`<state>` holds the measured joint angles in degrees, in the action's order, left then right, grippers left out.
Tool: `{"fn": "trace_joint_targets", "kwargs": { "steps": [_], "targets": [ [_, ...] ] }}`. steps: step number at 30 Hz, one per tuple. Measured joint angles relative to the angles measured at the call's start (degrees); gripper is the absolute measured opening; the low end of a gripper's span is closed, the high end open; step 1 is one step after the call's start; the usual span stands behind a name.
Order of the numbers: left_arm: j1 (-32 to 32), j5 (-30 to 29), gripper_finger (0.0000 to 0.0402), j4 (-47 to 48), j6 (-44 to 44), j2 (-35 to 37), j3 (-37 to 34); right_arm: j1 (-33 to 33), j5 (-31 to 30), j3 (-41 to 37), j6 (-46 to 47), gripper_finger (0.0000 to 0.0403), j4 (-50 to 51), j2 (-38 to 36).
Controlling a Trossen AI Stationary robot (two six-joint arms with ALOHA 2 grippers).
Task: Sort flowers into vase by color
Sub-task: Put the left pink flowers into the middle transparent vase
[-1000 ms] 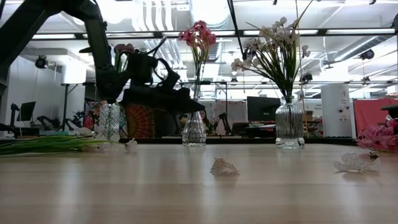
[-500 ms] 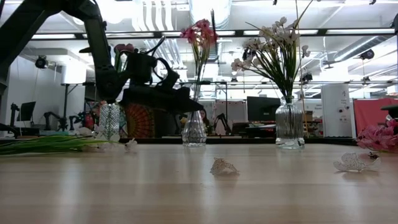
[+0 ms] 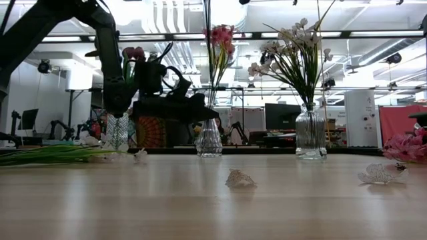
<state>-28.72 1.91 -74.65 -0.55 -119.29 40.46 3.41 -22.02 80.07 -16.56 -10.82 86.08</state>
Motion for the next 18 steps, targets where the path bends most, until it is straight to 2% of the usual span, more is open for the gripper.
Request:
{"fn": "trace_joint_targets", "kwargs": {
  "steps": [18],
  "targets": [
    [-0.27, 0.04, 0.0097, -1.75, 0.58, -0.69, -0.39, 4.72, -0.02, -0.93, -1.23, 0.0013, -8.51, 5.03]
  ]
}}
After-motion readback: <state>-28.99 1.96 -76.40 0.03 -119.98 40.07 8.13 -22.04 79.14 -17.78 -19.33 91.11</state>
